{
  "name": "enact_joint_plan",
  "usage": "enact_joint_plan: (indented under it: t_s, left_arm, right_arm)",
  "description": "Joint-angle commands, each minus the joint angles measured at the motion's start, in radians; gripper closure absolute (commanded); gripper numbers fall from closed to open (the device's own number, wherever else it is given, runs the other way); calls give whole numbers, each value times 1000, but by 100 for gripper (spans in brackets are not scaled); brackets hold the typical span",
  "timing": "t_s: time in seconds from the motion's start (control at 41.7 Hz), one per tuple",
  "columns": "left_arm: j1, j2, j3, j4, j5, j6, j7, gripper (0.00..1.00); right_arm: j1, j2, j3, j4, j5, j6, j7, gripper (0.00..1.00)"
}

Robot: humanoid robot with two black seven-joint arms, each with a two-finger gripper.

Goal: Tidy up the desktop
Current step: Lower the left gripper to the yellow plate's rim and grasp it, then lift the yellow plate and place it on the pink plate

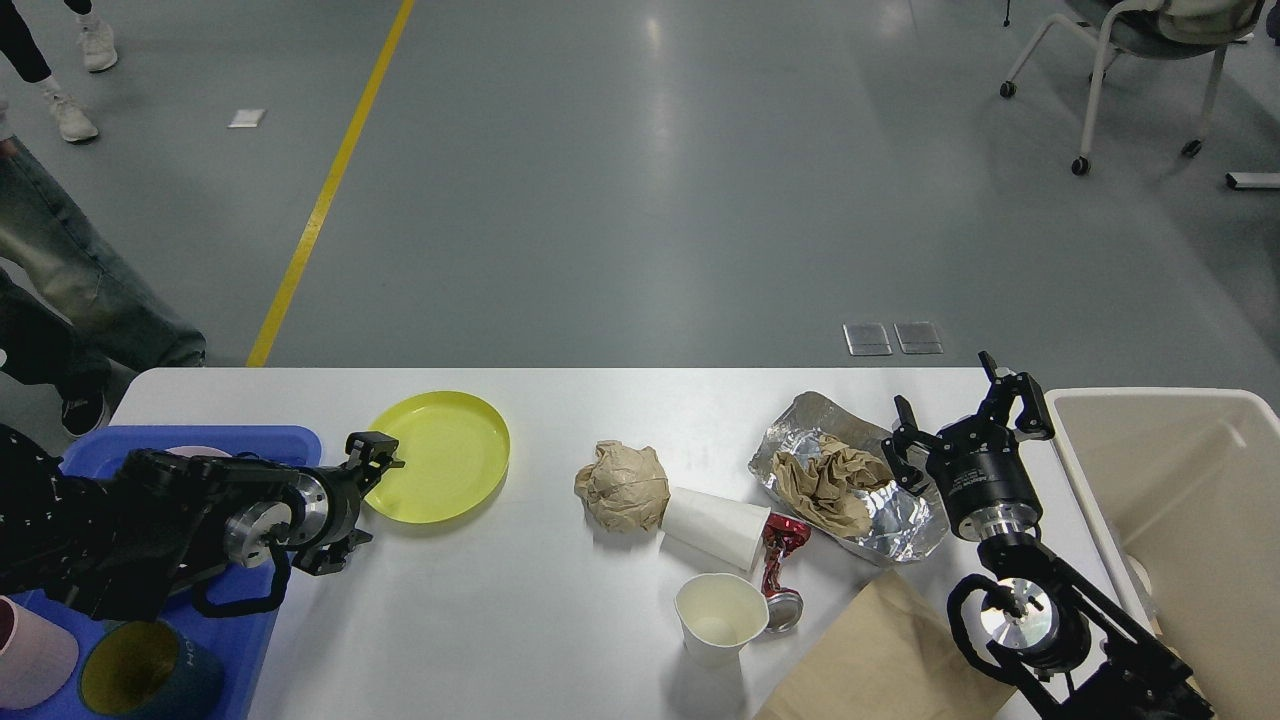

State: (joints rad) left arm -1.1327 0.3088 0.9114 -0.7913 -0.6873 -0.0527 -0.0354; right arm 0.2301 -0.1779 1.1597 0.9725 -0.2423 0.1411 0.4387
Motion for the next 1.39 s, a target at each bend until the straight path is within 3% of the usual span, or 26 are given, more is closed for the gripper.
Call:
enact_joint_plan:
  t_s: [0.0,0.168,0.288,0.648,1.104,1.368]
  left_arm:
    - [2,0,0,9,2,1,-1,17]
    - [17,4,-8,14,57,-35,-5,51]
    - [34,6,-39,18,69,-81,-3,62]
    - [60,7,-55,40,68,-81,-5,66]
    - [60,12,-57,40,57,-82,-5,92]
    - [62,13,-68,35,57,-87,-3,95]
  right_arm:
    - [0,0,0,0,0,0,0,0]
    - [0,0,0,0,0,0,0,0]
    - [0,0,0,0,0,0,0,0]
    - [0,0,0,0,0,0,0,0]
    - [0,0,0,0,0,0,0,0]
    - [0,0,0,0,0,0,0,0]
